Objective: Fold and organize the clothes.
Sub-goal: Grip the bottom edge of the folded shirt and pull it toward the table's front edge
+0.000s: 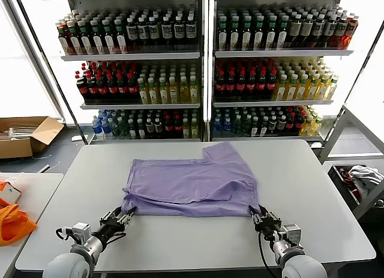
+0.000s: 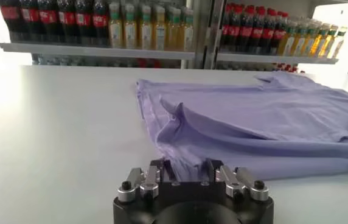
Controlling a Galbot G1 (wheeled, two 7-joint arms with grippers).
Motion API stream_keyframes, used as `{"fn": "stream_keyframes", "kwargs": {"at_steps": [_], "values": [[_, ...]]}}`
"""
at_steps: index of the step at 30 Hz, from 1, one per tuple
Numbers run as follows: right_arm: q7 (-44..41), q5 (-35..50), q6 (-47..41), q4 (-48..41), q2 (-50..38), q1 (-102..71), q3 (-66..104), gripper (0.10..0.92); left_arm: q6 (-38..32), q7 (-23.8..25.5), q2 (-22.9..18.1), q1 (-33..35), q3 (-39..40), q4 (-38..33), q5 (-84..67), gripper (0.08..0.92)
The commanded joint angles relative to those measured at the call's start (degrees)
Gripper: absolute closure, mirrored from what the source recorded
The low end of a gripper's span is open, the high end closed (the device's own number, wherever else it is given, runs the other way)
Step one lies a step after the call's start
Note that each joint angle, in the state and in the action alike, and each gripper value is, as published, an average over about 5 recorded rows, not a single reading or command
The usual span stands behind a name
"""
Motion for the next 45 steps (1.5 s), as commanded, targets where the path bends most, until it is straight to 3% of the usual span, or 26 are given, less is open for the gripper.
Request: {"fn": "stream_keyframes", "kwargs": {"at_steps": [1, 5, 9, 13, 19, 27, 36, 40, 45], "values": [[0.5, 1.0, -1.1, 0.7, 0.0, -0.5, 0.2, 0.82, -0.1, 0.3, 0.6, 1.2, -0.2, 0.0, -0.6, 0.623], [0.4, 1.1, -0.8, 2.0, -0.9, -1.3, 0.9, 0.908, -0.3, 1.0, 1.9, 3.1, -1.1, -1.2, -1.1, 0.735], [0.2, 1.0, -0.6, 4.7, -2.0, -3.7, 1.6, 0.919, -0.2, 1.1, 3.2, 6.6, -2.8, -4.3, -1.3, 0.851], [0.3, 0.8, -0.6, 9.0, -2.7, -8.5, 2.5, 0.919, 0.3, 0.9, 2.9, 11.5, -5.1, -9.9, -1.3, 0.907], [-0.8, -4.4, 0.5, 15.2, -1.8, -18.0, 3.5, 0.919, 0.4, 1.2, 0.4, 20.2, -9.3, -16.3, -0.6, 0.912], [-2.6, -11.0, 2.7, 20.2, 1.4, -28.9, 3.2, 0.919, -1.1, 1.9, -2.0, 30.1, -13.5, -19.0, 0.1, 0.912], [-2.5, -11.1, 2.6, 21.1, 0.1, -29.3, 3.9, 0.913, -0.1, 2.4, -1.8, 32.6, -16.9, -20.9, -0.3, 0.91], [-4.2, -9.5, 3.7, 21.4, -1.1, -27.7, 5.7, 0.828, 0.6, 2.5, -1.9, 32.6, -18.5, -22.2, -0.2, 0.862], [-8.8, -3.9, 7.8, 20.6, -3.4, -23.8, 9.7, 0.69, 1.3, 2.4, -1.1, 31.2, -21.0, -23.1, -0.4, 0.718]]}}
